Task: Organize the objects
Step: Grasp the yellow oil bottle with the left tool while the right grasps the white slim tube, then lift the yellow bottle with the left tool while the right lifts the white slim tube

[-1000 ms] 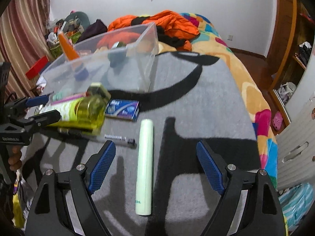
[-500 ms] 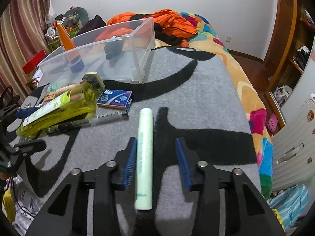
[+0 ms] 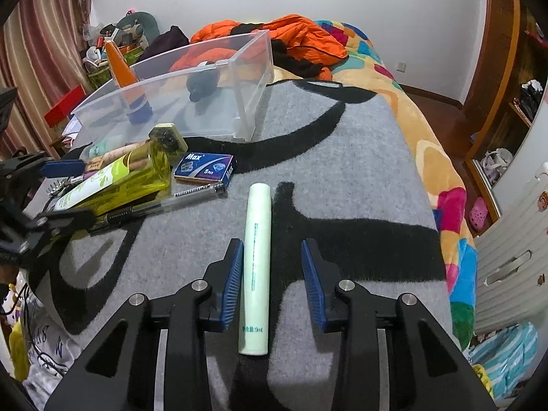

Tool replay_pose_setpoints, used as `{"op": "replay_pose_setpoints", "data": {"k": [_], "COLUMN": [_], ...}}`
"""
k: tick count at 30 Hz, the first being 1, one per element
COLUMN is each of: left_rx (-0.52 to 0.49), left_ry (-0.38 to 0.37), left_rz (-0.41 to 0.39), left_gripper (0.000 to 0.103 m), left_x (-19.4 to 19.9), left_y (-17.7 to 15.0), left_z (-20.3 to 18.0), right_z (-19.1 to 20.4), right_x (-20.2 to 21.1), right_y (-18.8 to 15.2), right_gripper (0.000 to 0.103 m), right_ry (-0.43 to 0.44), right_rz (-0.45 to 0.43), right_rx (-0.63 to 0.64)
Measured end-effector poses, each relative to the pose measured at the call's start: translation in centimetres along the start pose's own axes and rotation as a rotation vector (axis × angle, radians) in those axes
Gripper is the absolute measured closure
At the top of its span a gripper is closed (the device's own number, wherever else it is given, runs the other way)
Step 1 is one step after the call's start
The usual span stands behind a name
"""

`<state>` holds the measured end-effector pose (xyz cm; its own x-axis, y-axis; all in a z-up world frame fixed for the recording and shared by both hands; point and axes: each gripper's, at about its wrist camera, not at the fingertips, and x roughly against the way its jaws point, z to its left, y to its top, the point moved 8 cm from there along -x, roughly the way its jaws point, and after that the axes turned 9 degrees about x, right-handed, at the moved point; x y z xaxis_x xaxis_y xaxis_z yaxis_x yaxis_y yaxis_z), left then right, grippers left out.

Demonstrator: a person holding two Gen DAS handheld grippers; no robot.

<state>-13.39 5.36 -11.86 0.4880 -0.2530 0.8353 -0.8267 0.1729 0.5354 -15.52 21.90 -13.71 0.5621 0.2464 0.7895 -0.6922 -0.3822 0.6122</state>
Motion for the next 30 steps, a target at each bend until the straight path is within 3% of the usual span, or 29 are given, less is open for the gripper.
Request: {"op": "replay_pose_setpoints", "data": {"k": [6,10,14,16,20,30], "left_rx": [-0.036,-0.039,-0.042,-0.049,-0.044,0.053], "left_ry": [-0.022,-0.046,-0.065,-0.058,-0.003,0.017], "left_rz": [0.035,0.047,0.049,0.041,0.008,-0.126], "left_gripper": [0.042,0.044,0.046,0.047,0.052,0.055], "left_x": [-1.3,-1.8,-2.1,-2.1,-1.6,3.3], "left_y": [1.1,1.7,2.0,2.1,2.3,3.0], "left_z": [-0.9,-1.3,-1.7,-1.9,-1.8,0.2], "right_z": [0.2,0.6,1.0,1.1,0.8,0.6], "right_x": [-0.6,-1.2,-1.2,-1.0,-0.5,1.6], "right_y": [0.9,1.3,1.4,1.3,1.3,2.5], "right_gripper": [0.071,0.072,0.088,0.089,0.089,0.089], "right_ry": [0.006,0.002,-0.015,-0.007,-0.003,0.004], "right_rz": [-0.008,-0.007,-0.017,-0.021,-0.035,-0.095], "right_rx": [0.018,0.035,0.051,0.045,0.019,-0.008]}}
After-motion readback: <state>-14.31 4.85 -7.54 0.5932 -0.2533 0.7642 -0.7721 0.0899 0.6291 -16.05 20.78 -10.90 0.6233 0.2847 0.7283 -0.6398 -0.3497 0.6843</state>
